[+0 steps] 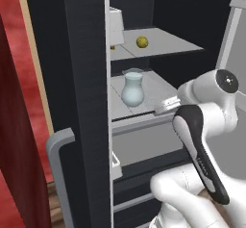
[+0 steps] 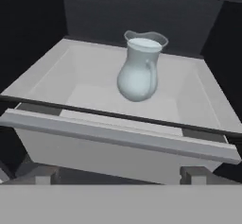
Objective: Move the tacos and lemon from the second highest shelf to the top shelf to make space. Then, place the pitcher from the counter on the cleared second highest shelf.
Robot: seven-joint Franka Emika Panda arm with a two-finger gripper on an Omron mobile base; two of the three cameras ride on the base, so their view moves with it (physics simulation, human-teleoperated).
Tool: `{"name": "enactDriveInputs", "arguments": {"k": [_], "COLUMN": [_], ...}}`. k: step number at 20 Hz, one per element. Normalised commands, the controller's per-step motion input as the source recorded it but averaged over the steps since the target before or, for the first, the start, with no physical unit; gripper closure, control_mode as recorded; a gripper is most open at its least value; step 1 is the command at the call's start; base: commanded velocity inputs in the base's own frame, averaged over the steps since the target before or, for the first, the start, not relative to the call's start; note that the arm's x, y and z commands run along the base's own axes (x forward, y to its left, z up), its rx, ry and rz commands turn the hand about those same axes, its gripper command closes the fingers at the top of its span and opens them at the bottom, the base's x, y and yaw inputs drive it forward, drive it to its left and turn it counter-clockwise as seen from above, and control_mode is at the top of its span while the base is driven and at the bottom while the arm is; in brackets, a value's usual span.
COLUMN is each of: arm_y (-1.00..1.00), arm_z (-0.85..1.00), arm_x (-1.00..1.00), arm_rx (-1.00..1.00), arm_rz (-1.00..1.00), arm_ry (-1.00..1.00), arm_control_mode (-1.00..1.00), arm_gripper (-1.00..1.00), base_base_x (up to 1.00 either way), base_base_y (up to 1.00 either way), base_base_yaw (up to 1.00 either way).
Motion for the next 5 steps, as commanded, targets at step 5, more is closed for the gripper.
{"name": "enactDriveInputs", "arguments": {"k": [5], "arm_y": [0.00], "arm_z": [-0.37], "arm_x": [-1.00], "arm_rx": [-0.06], "arm_rz": [0.00], "arm_ry": [0.09], "arm_control_mode": [-1.00], "arm_gripper": [-1.00], "base_base_x": [0.00], "base_base_y": [0.00], "base_base_yaw": [0.00]}}
